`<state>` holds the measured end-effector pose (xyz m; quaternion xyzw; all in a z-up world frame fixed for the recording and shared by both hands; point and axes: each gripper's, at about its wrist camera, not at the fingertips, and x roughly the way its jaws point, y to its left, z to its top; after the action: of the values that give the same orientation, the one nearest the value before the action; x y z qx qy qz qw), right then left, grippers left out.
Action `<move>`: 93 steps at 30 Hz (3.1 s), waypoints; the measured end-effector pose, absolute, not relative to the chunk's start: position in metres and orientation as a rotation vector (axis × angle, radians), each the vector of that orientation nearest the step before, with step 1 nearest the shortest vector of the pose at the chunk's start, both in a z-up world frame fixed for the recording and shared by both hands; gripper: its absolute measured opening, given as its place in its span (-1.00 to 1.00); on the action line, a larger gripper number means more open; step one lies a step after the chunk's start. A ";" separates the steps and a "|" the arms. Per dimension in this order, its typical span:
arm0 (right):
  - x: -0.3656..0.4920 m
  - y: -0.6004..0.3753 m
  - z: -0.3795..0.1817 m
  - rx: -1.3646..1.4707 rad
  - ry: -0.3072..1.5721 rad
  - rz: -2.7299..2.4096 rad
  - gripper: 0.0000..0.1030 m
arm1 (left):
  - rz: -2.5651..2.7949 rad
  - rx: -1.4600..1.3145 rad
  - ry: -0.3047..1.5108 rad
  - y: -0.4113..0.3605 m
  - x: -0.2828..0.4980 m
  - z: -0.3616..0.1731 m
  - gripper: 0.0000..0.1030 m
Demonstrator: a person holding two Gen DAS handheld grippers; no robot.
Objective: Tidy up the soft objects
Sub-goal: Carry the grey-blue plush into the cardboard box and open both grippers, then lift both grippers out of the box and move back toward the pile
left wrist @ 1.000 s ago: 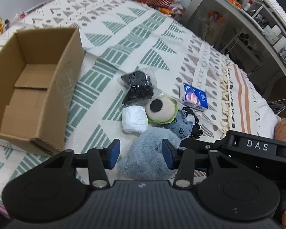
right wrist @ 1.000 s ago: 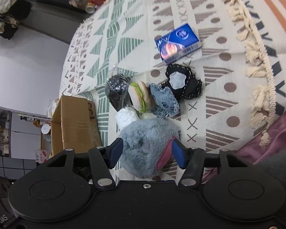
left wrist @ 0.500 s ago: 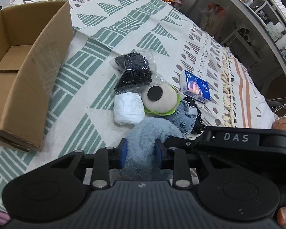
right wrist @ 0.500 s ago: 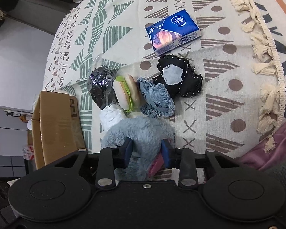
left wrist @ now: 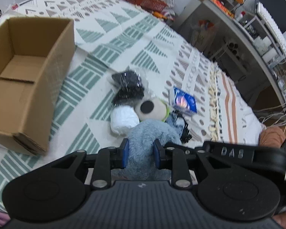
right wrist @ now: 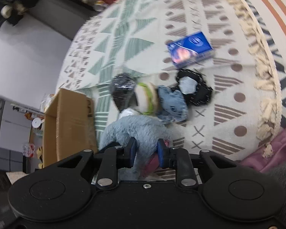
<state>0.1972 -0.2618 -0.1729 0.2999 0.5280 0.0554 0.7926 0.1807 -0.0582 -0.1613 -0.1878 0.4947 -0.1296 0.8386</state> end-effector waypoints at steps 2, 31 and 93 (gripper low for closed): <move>0.195 -0.259 -0.166 0.627 1.116 0.139 -0.59 | -0.274 -0.405 1.025 -0.054 0.179 -0.155 -0.52; 0.209 -0.147 -0.075 0.373 0.920 0.297 -0.63 | -0.225 -0.571 0.740 0.054 0.159 -0.083 -0.54; 0.254 -0.121 -0.090 0.332 0.854 0.335 0.74 | 0.310 -0.660 0.723 0.126 0.196 -0.112 0.68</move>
<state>0.2542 -0.1206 -0.0896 0.1595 0.4103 0.1610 0.8833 0.1959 0.1264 -0.1122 -0.3158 0.3458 0.1483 0.8711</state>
